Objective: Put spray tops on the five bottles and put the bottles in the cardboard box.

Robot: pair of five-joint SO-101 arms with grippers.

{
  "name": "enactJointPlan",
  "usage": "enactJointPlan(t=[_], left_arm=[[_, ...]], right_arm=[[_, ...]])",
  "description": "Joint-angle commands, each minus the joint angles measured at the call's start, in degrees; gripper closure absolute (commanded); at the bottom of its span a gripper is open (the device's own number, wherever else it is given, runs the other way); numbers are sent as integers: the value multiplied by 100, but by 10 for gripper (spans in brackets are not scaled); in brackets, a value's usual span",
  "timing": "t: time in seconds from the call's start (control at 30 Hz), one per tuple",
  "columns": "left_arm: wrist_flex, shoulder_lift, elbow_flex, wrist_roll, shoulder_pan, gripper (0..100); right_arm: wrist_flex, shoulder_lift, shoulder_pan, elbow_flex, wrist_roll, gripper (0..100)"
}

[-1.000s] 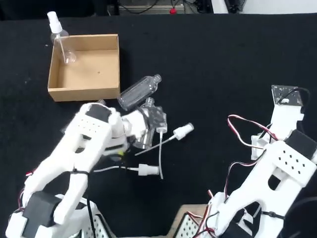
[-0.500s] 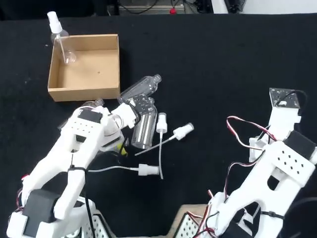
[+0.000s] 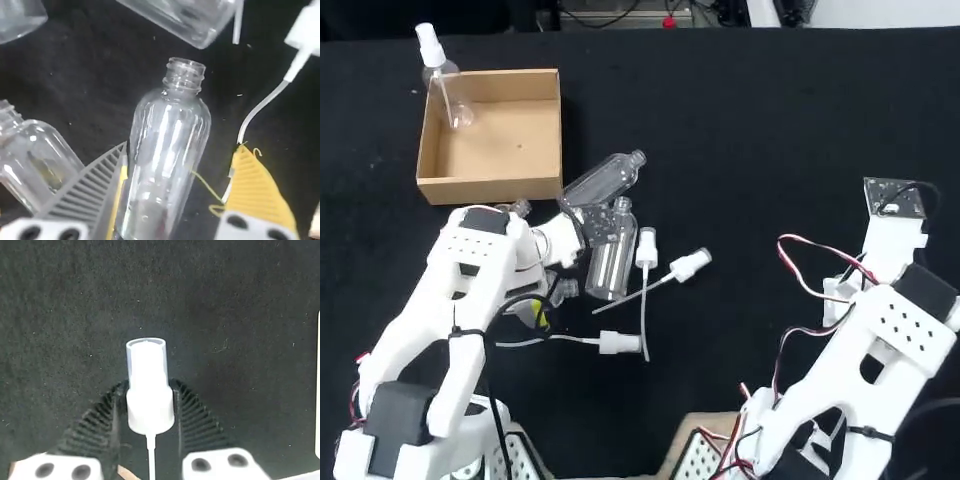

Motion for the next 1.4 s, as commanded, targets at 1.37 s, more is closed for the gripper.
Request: enactJointPlan(t=[1.37], left_arm=[[-941,132,163,677,127,902]], right_arm=[[-114,-163,105,-31,53,957]])
